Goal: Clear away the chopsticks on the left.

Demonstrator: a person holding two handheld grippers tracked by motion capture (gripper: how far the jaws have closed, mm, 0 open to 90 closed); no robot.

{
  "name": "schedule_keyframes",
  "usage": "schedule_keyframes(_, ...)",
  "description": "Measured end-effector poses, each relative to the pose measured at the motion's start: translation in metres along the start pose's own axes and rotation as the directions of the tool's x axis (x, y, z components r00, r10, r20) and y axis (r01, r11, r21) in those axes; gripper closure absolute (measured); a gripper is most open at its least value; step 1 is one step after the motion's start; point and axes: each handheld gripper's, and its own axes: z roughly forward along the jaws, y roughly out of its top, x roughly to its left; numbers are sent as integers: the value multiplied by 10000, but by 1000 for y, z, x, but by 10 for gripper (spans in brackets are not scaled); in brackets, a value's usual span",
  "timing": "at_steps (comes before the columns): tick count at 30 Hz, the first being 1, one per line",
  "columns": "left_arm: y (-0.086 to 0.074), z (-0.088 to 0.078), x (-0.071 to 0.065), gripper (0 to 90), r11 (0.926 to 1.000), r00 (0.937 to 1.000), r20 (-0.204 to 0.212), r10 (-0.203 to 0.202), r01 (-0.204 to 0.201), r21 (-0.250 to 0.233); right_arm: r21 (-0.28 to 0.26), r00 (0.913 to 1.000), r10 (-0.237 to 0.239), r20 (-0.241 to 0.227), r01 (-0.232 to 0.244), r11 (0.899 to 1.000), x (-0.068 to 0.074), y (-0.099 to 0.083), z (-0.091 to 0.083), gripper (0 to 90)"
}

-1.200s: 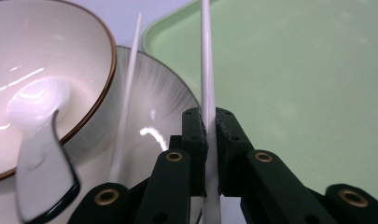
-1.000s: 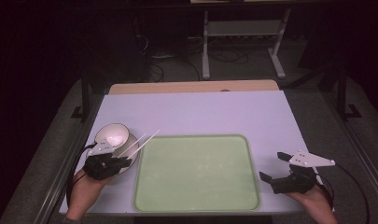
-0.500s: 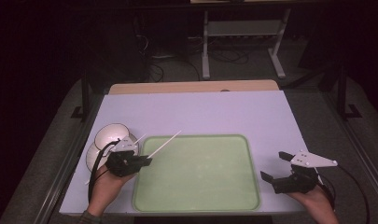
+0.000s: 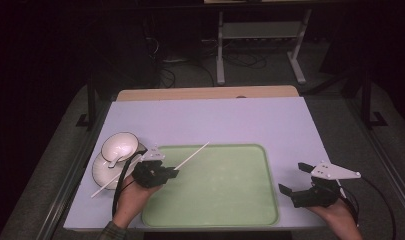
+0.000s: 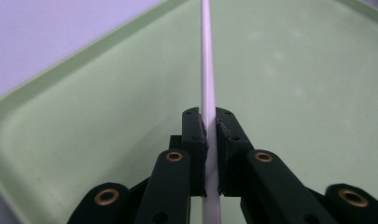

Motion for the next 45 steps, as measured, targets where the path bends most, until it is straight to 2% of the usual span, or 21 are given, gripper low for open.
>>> schedule_keyframes(3, -1, 7, -2, 834, 10000, 10000, -31, -24, 24, 65, 8, 10000, -1, 10, 1, 10000, 0, 0, 0, 0)
schedule_keyframes(14, -8, 18, 0, 834, 9989, 9998, -105, -182, 187, 440, 49, 10000, 12, -7, -12, 10000, 0, -1, 1, 0)
schedule_keyframes(20, -11, 26, -2, 833, 9966, 9998, -178, -117, 131, 811, 49, 10000, -5, -9, 5, 10000, 0, -1, 1, 0)
schedule_keyframes(37, -12, 28, -6, 826, 9974, 9994, -347, -81, 105, 712, 40, 10000, 71, 12, -71, 10000, -1, -1, 0, 0)
schedule_keyframes(42, -12, 27, -7, 798, 9974, 9993, -375, -78, 104, 708, 23, 10000, 79, 30, -79, 10000, -1, -1, 0, 0)
schedule_keyframes(45, -11, 25, -5, 720, 9981, 9993, -349, -138, 159, 591, 9, 10000, 78, 29, -78, 10000, -2, -1, -1, 0)
